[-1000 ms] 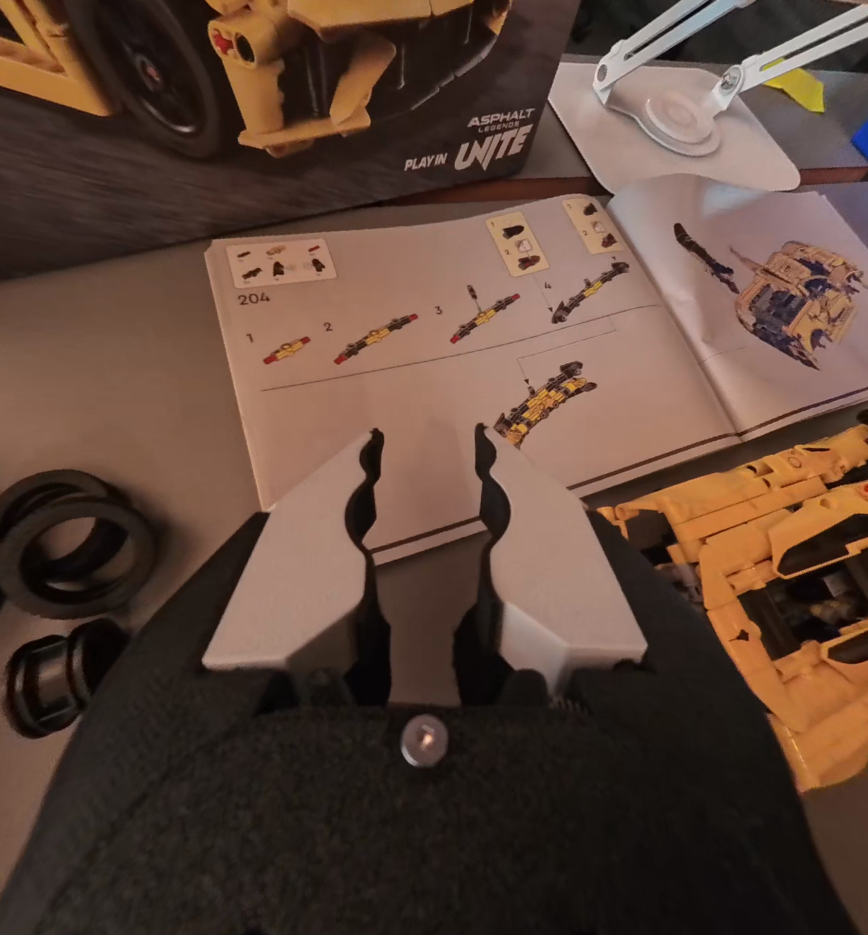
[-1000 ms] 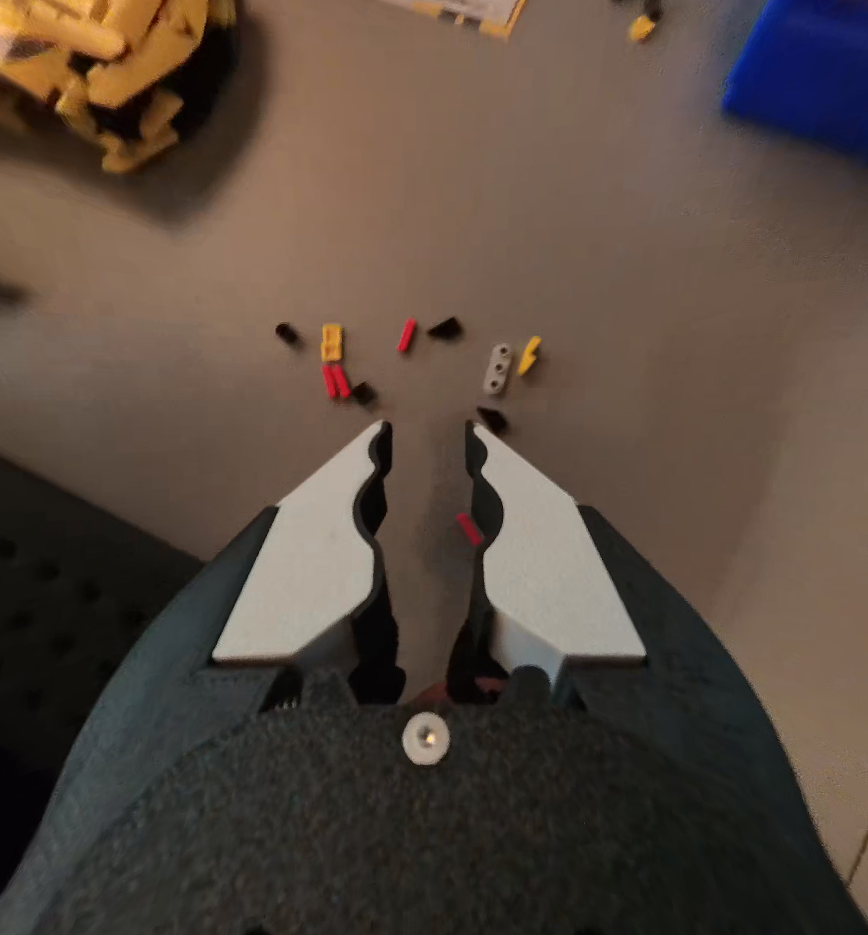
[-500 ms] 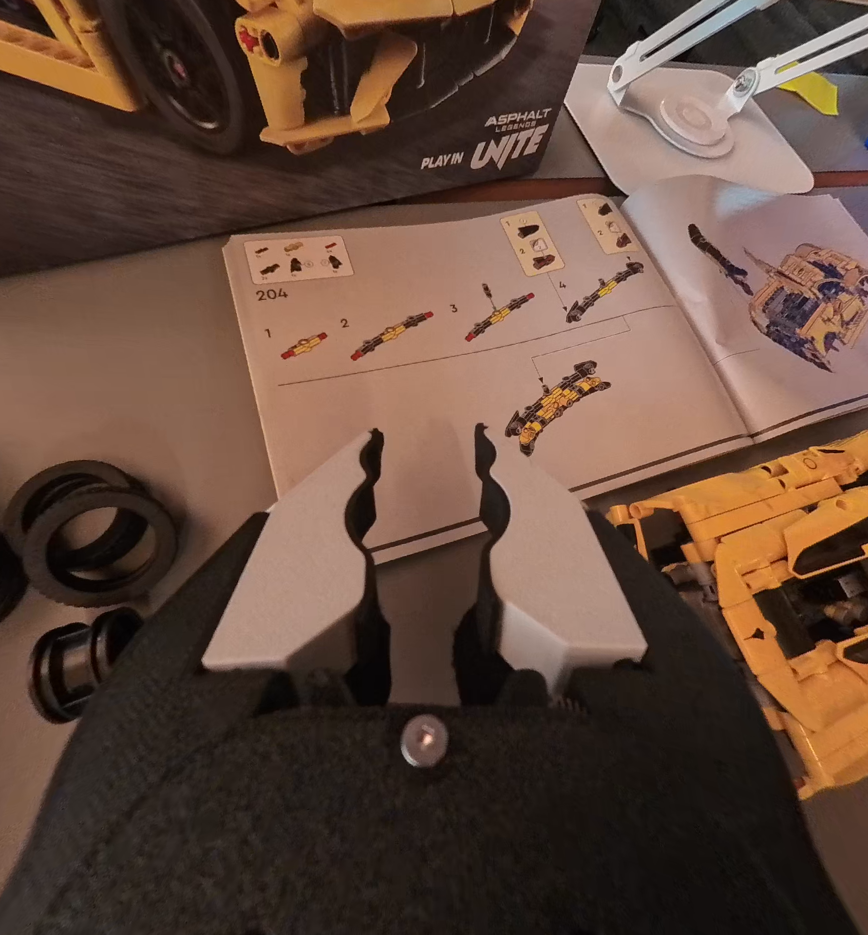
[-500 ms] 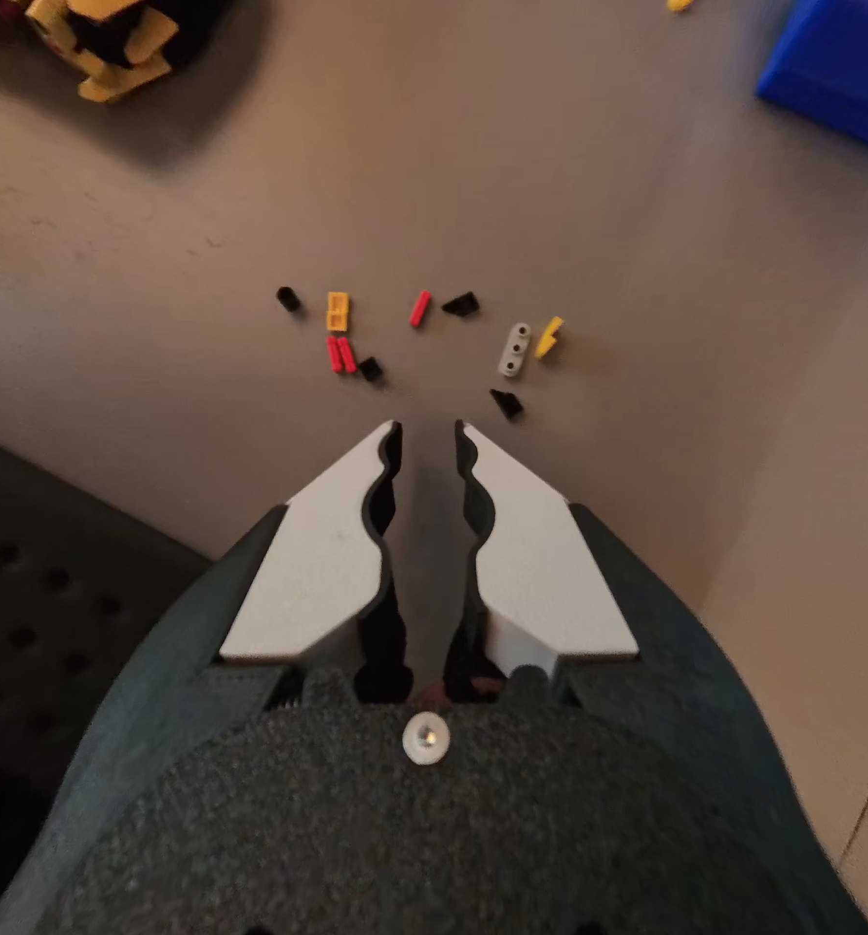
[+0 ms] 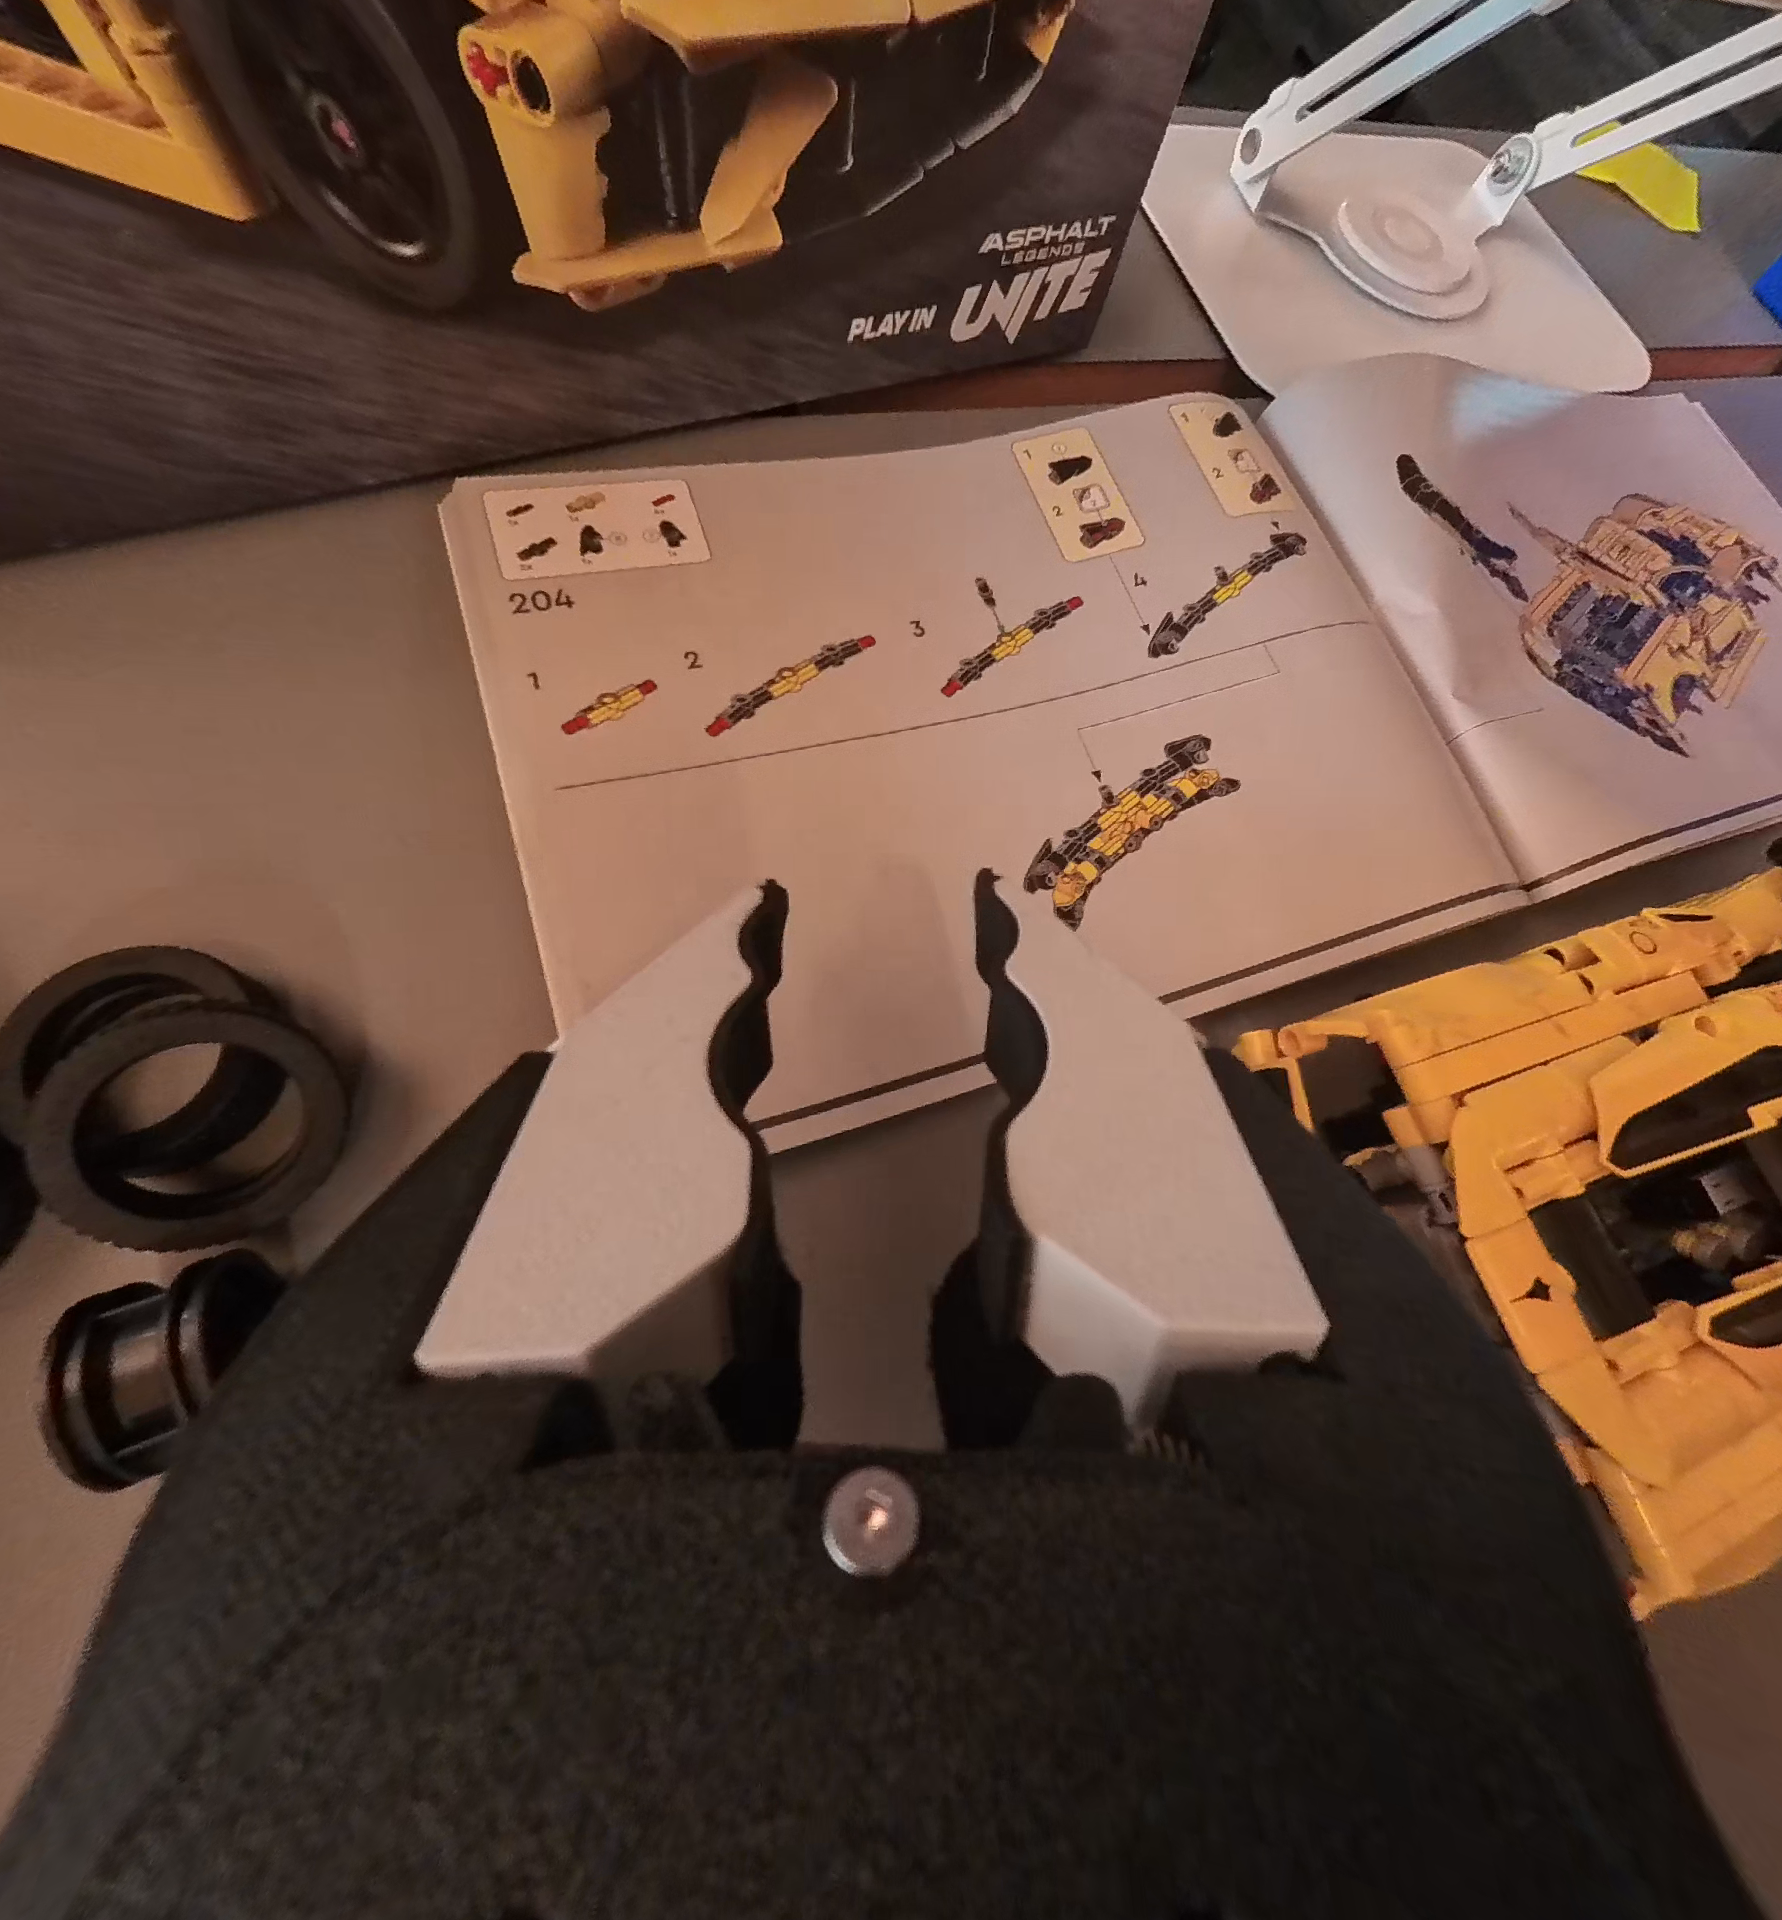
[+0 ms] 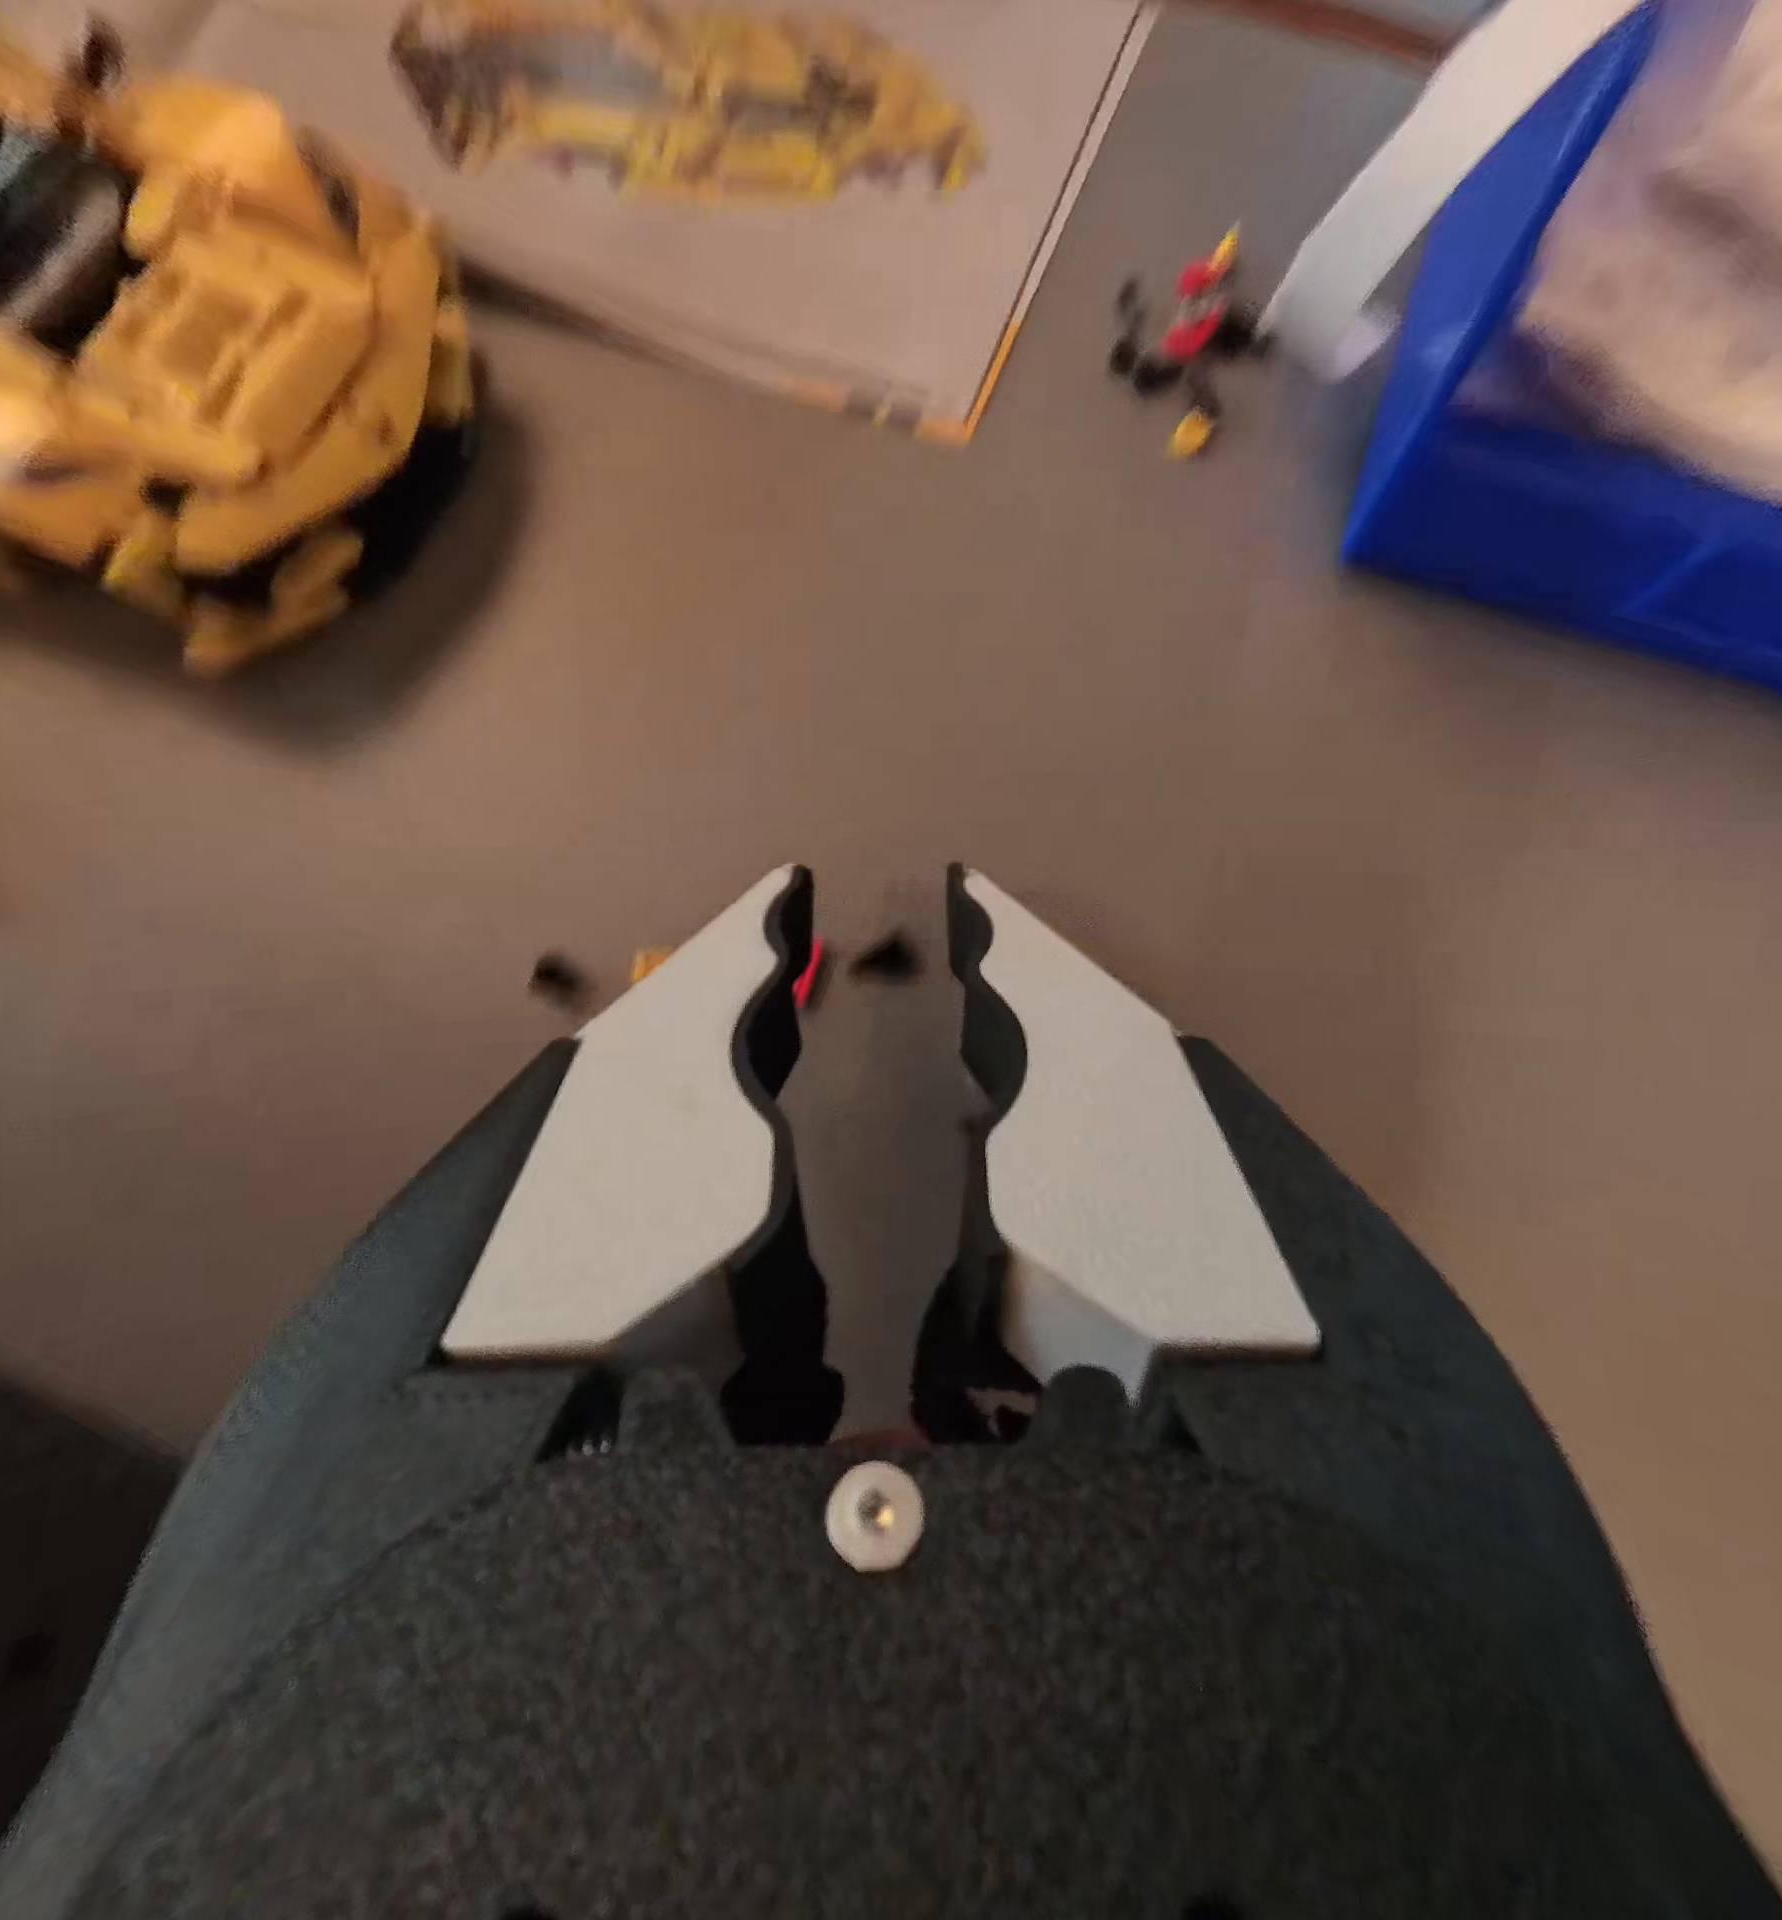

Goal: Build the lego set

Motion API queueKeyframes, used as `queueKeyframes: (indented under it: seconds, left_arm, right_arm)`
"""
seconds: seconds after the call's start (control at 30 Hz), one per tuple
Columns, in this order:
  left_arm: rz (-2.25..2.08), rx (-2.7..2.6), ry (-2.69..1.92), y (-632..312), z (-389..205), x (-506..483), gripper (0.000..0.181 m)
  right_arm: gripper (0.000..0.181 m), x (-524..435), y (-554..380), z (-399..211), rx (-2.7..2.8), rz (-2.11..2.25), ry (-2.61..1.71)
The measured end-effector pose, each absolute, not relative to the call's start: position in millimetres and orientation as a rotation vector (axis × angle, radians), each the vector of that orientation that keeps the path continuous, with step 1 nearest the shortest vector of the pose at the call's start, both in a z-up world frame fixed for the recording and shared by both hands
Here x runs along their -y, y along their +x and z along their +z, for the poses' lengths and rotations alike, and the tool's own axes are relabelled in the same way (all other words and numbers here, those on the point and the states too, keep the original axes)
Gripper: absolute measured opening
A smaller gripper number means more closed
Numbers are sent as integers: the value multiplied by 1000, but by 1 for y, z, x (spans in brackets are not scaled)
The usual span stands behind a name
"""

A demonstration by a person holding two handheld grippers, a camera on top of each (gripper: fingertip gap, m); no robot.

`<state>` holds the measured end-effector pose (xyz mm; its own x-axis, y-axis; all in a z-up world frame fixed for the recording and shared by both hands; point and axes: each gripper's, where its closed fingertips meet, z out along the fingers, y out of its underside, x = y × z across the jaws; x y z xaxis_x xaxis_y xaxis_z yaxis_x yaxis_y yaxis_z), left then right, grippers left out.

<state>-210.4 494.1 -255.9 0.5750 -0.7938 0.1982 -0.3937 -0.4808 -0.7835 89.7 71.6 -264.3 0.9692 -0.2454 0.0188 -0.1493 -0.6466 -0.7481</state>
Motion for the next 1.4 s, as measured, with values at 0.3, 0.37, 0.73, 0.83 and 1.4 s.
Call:
queueKeyframes:
  seconds: [0.3, 0.37, 0.73, 0.83, 1.4]
  left_arm:
    - [-749, -938, -2096, -210, -253, -492, 37]
    - [-752, -937, -2094, -210, -253, -493, 37]
    - [-750, -969, -2109, -207, -260, -490, 37]
    - [-745, -978, -2113, -207, -263, -489, 37]
    - [-757, -994, -2121, -205, -266, -486, 37]
  right_arm:
    - [39, -189, 169, -272, -394, -383, -2299]
    - [39, -199, 184, -283, -458, -372, -2322]
    - [34, -207, 200, -302, -488, -287, -2335]
    - [30, -206, 196, -302, -492, -233, -2328]
    - [23, -214, 189, -302, -376, -236, -2306]
